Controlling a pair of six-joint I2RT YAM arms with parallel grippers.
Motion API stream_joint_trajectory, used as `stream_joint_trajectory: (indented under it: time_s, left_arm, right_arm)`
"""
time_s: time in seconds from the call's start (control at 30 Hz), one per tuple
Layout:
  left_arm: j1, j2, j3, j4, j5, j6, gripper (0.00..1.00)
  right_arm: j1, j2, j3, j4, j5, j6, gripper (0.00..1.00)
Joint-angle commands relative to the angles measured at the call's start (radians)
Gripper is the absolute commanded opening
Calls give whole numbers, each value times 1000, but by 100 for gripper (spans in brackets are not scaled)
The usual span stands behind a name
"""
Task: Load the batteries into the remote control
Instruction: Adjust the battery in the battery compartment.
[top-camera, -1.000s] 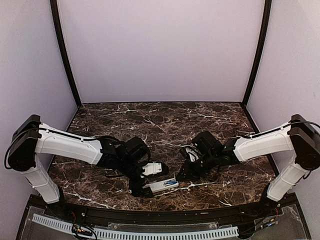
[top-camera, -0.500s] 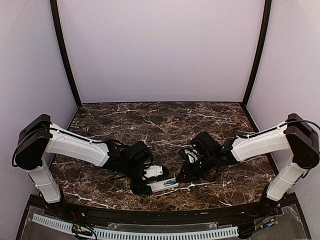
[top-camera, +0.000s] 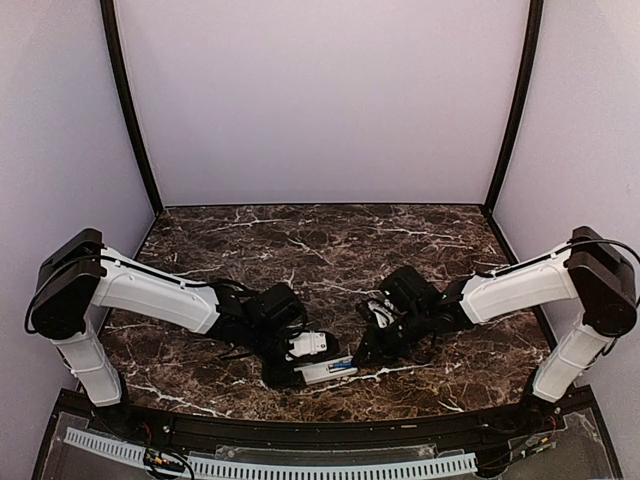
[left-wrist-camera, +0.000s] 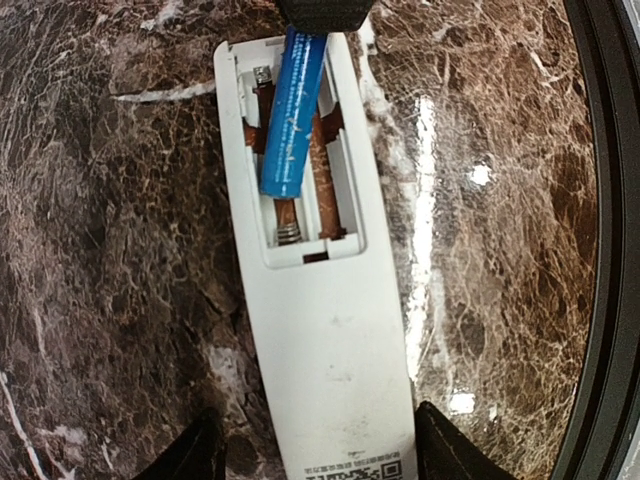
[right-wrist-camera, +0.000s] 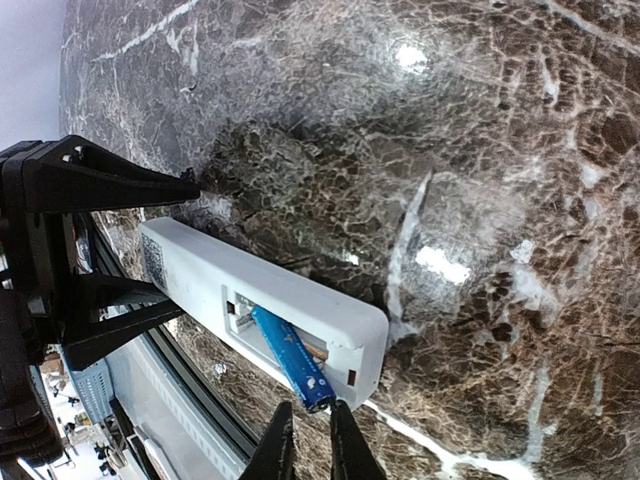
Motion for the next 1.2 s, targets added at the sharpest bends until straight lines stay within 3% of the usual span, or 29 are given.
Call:
stream_joint_trajectory:
  time_s: [0.0, 0.8, 1.17]
  left_arm:
    - [-6, 23, 8, -23, 26, 3, 62]
    - [-6, 40, 25, -41, 36, 5, 58]
    - [-2, 9, 74, -33, 98, -38, 66]
  right_arm:
    - [13, 25, 23, 5, -2, 3, 11]
    - [41, 119, 77, 82, -14, 32, 7]
    - [49, 132, 61, 39, 37, 44, 7]
